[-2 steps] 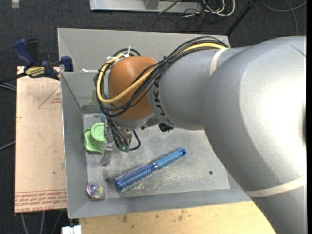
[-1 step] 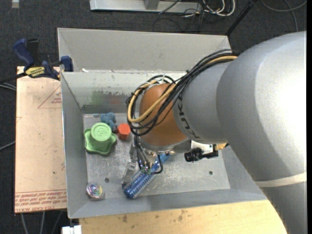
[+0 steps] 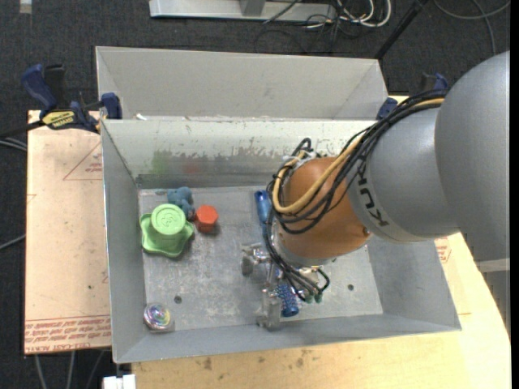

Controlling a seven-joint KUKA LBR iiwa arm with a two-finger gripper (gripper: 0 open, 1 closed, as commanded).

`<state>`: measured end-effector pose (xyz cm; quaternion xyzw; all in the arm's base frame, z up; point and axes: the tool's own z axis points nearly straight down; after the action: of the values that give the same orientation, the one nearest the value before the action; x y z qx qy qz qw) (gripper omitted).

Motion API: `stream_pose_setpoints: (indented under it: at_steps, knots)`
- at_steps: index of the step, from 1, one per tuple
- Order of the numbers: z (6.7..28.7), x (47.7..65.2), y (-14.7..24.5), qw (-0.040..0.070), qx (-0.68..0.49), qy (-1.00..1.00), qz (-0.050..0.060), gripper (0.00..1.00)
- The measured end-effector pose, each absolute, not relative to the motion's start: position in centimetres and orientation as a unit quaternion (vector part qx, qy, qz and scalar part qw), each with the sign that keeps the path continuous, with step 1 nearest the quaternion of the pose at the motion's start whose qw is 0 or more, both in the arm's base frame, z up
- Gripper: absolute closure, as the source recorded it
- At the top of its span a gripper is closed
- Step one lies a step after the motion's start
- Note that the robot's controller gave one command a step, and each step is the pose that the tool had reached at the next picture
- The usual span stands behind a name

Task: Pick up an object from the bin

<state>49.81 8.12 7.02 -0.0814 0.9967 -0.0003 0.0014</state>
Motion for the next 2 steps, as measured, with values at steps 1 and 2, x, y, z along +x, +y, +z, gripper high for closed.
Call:
stream_pose_setpoints:
  at_steps: [1, 2]
  knots:
    - [15.6, 52.4, 5.3, 0.003, -0.239, 0.971, 0.000, 0.00]
    - [11.6, 56.9, 5.0, 0.001, -0.131, 0.991, 0.001, 0.00]
